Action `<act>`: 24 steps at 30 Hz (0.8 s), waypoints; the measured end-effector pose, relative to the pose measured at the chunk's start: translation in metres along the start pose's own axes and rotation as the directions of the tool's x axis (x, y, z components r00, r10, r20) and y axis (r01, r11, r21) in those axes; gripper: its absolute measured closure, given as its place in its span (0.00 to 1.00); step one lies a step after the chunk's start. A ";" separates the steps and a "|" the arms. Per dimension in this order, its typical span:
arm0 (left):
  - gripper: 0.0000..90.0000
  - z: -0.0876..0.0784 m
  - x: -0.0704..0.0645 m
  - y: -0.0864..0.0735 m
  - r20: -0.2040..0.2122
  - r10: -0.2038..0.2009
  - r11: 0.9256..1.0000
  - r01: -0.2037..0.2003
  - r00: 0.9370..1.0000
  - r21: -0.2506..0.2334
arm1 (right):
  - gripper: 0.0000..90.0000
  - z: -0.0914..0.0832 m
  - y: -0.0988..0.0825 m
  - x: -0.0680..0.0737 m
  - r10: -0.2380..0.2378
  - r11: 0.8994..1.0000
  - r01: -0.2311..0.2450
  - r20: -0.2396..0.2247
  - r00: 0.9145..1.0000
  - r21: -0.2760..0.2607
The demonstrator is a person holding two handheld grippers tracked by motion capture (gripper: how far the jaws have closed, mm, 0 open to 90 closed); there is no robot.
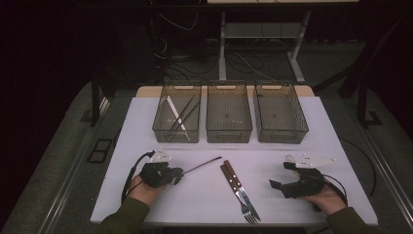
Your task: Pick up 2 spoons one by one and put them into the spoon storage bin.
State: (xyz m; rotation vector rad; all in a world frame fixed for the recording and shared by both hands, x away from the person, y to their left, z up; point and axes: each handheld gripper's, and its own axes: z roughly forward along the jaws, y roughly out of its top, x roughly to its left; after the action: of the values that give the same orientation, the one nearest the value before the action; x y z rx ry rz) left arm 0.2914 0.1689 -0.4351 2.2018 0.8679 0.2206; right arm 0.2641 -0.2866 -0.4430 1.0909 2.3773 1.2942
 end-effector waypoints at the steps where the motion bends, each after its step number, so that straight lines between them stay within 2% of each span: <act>1: 0.97 -0.001 0.000 0.000 0.000 0.001 1.000 -0.001 1.000 -0.006 | 0.11 0.000 0.000 0.000 0.000 1.000 0.000 0.001 1.000 0.000; 17: 0.97 -0.014 0.003 0.006 -0.001 0.003 0.996 -0.003 1.000 -0.090 | 0.11 0.002 0.000 0.001 -0.004 1.000 0.004 -0.011 1.000 -0.003; 18: 0.97 -0.014 0.002 0.007 0.001 -0.007 0.994 0.007 1.000 -0.105 | 0.11 0.002 0.000 0.001 -0.006 1.000 0.006 -0.013 1.000 -0.002; 24: 0.97 -0.018 0.003 0.012 -0.001 0.003 0.991 -0.003 1.000 -0.136 | 0.11 0.003 0.000 0.001 -0.007 1.000 0.007 -0.012 1.000 0.000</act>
State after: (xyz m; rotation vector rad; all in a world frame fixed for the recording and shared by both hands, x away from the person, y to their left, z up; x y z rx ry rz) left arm 0.2928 0.1753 -0.4146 2.0761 0.8257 0.2739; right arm 0.2649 -0.2845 -0.4446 1.0772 2.3877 1.3025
